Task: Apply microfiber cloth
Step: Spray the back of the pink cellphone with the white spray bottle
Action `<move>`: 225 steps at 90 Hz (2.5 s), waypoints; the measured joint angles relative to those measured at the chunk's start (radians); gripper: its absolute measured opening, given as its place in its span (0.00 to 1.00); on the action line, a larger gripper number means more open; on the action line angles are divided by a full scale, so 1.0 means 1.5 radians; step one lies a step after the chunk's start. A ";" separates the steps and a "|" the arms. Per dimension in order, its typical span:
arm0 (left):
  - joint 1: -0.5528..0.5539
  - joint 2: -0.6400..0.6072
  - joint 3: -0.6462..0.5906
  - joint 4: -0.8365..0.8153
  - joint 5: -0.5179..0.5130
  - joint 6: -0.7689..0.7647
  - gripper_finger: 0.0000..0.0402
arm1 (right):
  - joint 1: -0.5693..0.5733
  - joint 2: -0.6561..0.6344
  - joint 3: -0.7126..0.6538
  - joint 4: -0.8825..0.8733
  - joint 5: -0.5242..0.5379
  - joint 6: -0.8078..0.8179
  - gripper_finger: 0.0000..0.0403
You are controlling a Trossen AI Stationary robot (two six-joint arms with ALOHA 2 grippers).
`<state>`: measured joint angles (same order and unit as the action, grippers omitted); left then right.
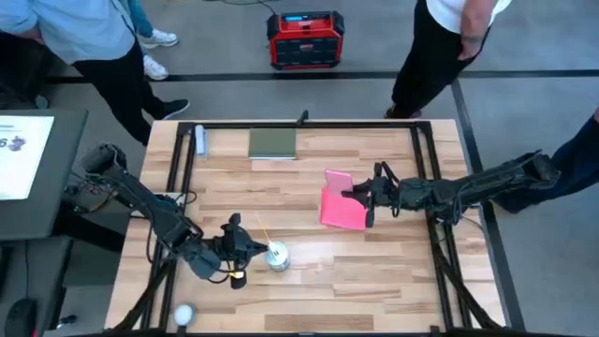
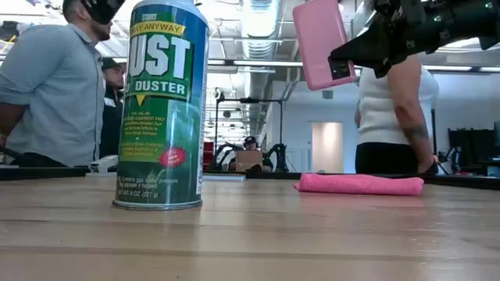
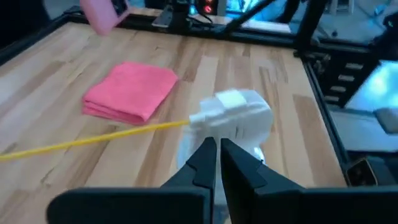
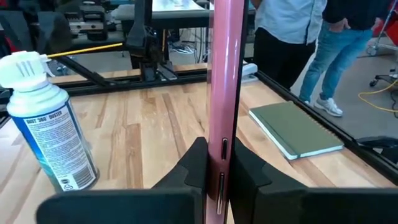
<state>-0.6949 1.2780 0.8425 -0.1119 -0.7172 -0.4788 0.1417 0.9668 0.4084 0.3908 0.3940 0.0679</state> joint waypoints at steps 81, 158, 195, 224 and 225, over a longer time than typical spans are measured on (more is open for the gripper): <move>0.043 -0.001 0.000 -0.028 0.028 0.032 0.00 | 0.000 0.000 0.000 -0.011 0.000 0.000 0.04; 0.061 -0.096 -0.001 -0.058 0.043 0.191 0.00 | -0.086 0.103 0.001 0.112 -0.067 -0.026 0.04; 0.066 -0.137 -0.001 -0.107 0.047 0.200 0.00 | -0.200 0.358 0.011 0.453 -0.238 -0.014 0.04; 0.093 -0.137 0.028 -0.139 0.087 0.231 0.00 | -0.220 0.495 0.127 0.497 -0.296 -0.032 0.04; 0.094 -0.137 0.030 -0.143 0.090 0.231 0.00 | -0.221 0.498 0.131 0.496 -0.299 -0.033 0.04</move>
<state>-0.5544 1.0732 0.8879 -0.3262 -0.5819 -0.1330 -0.1903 1.7133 0.6045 1.1349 -0.0541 0.0187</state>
